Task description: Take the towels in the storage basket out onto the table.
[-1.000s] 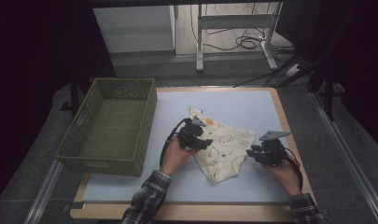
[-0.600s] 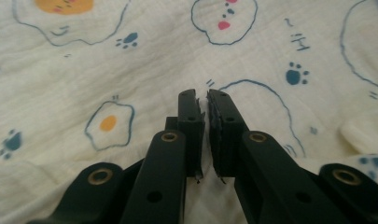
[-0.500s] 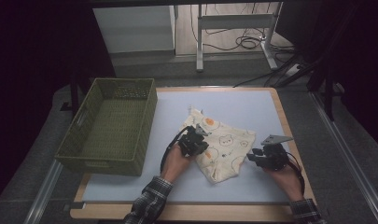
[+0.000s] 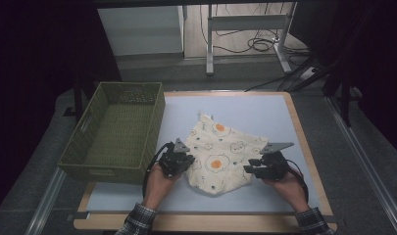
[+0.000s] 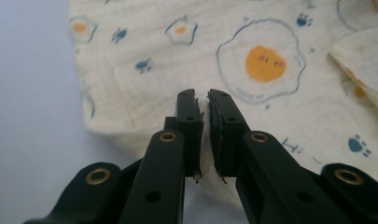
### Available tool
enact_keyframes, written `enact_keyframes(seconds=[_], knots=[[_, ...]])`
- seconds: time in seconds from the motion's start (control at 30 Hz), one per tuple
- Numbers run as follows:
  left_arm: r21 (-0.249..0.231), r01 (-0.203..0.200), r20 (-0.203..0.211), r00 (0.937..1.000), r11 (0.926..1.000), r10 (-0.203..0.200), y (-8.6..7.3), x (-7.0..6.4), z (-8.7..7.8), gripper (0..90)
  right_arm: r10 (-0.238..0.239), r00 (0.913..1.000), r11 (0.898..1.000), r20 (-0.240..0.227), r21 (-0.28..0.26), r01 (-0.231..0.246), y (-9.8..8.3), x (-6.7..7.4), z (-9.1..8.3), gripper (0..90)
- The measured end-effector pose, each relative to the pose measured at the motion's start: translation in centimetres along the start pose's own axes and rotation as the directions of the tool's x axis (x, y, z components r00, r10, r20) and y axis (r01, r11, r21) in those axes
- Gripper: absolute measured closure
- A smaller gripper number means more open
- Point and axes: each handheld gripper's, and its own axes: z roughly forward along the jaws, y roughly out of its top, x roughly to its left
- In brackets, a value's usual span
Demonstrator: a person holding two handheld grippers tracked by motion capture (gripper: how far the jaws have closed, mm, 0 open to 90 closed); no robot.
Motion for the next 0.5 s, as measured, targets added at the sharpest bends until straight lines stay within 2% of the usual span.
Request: enact_keyframes(seconds=[0.13,0.17,0.23,0.27,0.3,0.33,0.4,0.43,0.5], knots=[[0.008,0.017,-0.029,0.9994,0.9998,-0.017,-1.4,0.0,-0.4,82.3,-0.02,0.9982,1.0,-0.056,0.018,0.021,0.7,1.3,1.8,58.3],[0.012,0.029,-0.049,0.9984,0.9995,-0.029,-2.1,0.1,-0.6,81.7,-0.026,0.9967,0.999,-0.077,0.029,0.029,1.0,1.8,2.6,58.2],[0.012,0.054,-0.062,0.9966,0.9985,-0.054,-2.7,0.2,-0.7,79.6,-0.033,0.9958,0.998,-0.086,0.051,0.037,1.2,2.3,3.5,59.0],[0.012,0.054,-0.062,0.9966,0.9985,-0.054,-2.7,0.2,-0.7,77.6,-0.033,0.9958,0.998,-0.086,0.051,0.037,1.2,2.3,3.5,59.0],[0.007,0.082,-0.07,0.9943,0.9966,-0.081,-3.3,0.4,-0.8,75.0,-0.042,0.995,0.995,-0.09,0.088,0.05,1.2,2.6,4.3,70.6],[0.007,0.082,-0.07,0.9943,0.9966,-0.081,-3.3,0.4,-0.8,72.0,-0.042,0.995,0.995,-0.09,0.088,0.05,1.2,2.6,4.3,70.6],[-0.009,0.114,-0.065,0.9913,0.9934,-0.114,-3.7,0.5,-0.9,69.7,-0.066,0.9949,0.993,-0.076,0.095,0.073,1.1,2.9,4.6,81.9],[-0.017,0.104,-0.074,0.9917,0.9944,-0.105,-3.8,0.2,-1.0,66.0,-0.071,0.9942,0.993,-0.08,0.089,0.078,1.1,3.1,4.2,85.5],[-0.022,0.097,-0.088,0.9912,0.9951,-0.098,-3.7,0.0,-1.1,63.0,-0.078,0.994,0.993,-0.077,0.083,0.084,1.1,3.3,3.7,85.8]])
